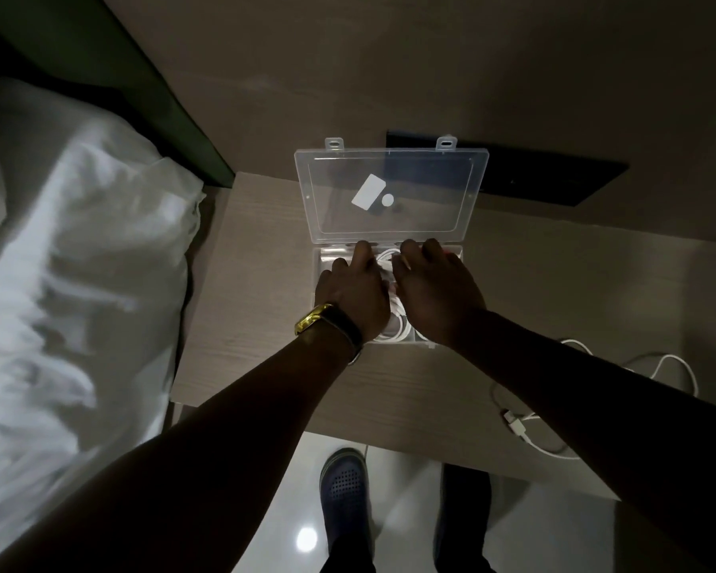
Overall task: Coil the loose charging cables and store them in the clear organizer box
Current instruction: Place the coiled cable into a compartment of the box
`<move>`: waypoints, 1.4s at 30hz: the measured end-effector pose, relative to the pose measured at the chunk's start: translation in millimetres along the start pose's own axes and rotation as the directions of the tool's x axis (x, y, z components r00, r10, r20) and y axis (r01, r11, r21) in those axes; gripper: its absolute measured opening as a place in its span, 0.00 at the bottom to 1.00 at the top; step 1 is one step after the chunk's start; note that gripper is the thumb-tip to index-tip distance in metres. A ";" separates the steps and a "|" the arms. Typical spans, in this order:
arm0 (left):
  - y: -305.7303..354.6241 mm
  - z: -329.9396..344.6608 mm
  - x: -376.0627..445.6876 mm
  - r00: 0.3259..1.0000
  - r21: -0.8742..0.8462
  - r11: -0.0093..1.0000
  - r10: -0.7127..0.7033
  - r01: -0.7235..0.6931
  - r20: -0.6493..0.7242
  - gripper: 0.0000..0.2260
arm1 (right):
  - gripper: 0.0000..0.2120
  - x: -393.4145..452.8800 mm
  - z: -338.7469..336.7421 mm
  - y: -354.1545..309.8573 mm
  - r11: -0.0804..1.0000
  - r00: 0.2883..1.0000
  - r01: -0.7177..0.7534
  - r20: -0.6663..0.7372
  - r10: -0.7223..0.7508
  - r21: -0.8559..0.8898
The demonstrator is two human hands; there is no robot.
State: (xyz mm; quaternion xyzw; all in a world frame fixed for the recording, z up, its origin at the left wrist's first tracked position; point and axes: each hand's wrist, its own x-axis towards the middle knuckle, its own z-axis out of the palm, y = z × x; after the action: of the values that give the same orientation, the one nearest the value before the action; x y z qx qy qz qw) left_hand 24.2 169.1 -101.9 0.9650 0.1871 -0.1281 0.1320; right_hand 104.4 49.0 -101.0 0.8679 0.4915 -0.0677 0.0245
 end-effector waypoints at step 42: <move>57.0 -3.6 -57.9 0.919 -0.382 0.895 0.072 -0.232 -0.389 0.19 | 0.10 -147.1 -15.4 67.7 0.633 0.788 -0.491 -0.005 0.616 0.599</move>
State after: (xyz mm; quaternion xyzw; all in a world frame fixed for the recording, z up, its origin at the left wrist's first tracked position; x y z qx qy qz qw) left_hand -4.5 100.2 -69.6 0.9323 0.1539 0.1073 0.3092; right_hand 89.2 -109.2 -66.6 0.9448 0.1559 -0.1084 -0.2669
